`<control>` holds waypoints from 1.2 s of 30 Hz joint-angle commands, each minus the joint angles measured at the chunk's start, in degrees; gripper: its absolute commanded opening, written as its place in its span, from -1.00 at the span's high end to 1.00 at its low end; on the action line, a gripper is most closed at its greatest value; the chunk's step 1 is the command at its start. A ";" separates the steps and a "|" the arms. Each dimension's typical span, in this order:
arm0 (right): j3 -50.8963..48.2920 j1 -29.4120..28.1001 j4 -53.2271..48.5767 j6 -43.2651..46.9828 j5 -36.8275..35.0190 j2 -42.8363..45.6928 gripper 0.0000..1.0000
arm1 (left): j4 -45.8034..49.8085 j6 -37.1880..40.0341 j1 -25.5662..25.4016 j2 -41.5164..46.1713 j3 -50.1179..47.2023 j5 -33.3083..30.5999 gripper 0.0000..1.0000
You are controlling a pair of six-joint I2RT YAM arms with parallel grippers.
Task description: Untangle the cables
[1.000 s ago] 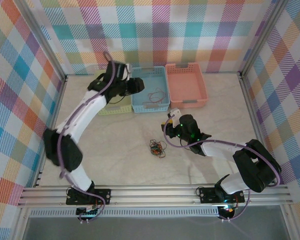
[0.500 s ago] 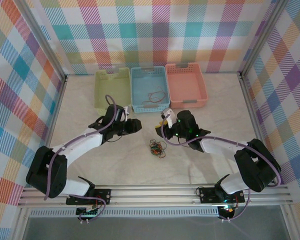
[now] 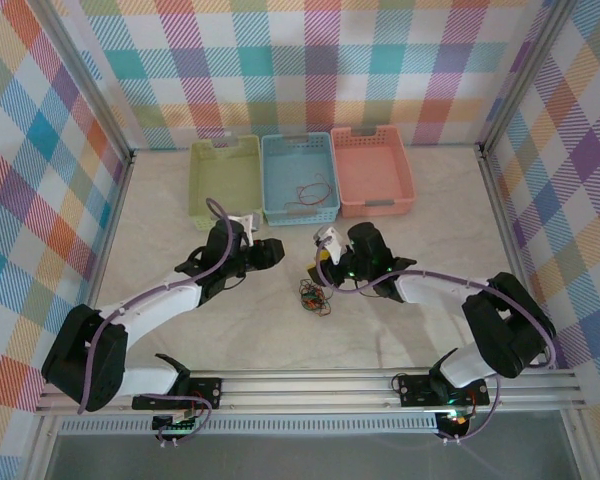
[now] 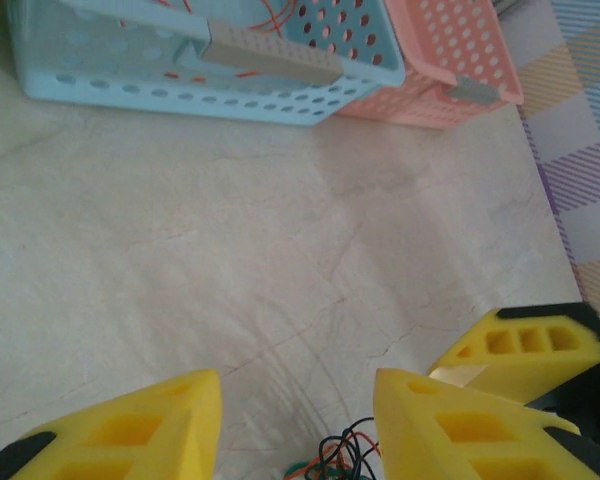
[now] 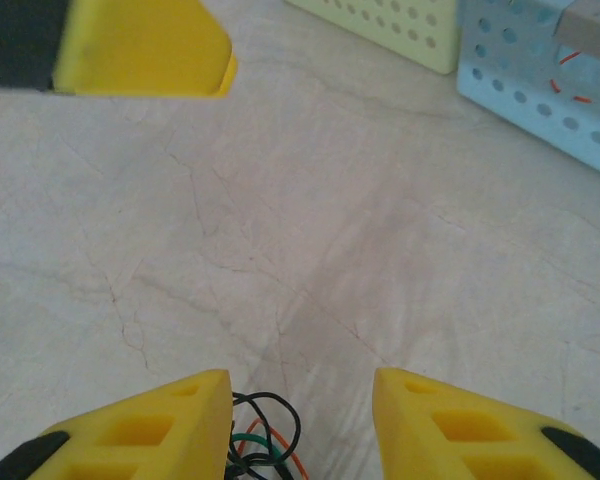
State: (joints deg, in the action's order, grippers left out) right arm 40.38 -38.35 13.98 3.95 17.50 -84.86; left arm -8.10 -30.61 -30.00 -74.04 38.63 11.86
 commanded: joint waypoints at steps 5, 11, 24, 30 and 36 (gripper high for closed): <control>2.28 -1.32 -2.56 1.24 3.08 -1.49 0.11 | -2.54 0.31 -0.41 0.65 -0.47 -1.13 0.10; 3.25 -1.71 -3.95 3.62 3.40 -2.58 0.10 | -2.02 0.44 -0.40 1.79 -0.80 -2.26 0.10; 4.81 -2.30 -6.24 4.58 2.73 -4.09 0.20 | -0.52 0.11 -0.41 1.70 -0.36 -3.43 0.09; 5.06 -2.43 -6.60 4.74 2.11 -4.17 0.29 | -0.08 0.33 -0.41 2.16 -0.38 -4.03 0.08; 5.17 -2.52 -6.69 5.02 3.30 -4.26 0.36 | 0.49 0.23 -0.41 2.46 -0.11 -4.03 0.08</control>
State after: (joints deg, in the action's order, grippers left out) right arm 44.05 -40.40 7.97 7.77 19.18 -88.47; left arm -8.40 -30.63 -30.00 -72.95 38.59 8.84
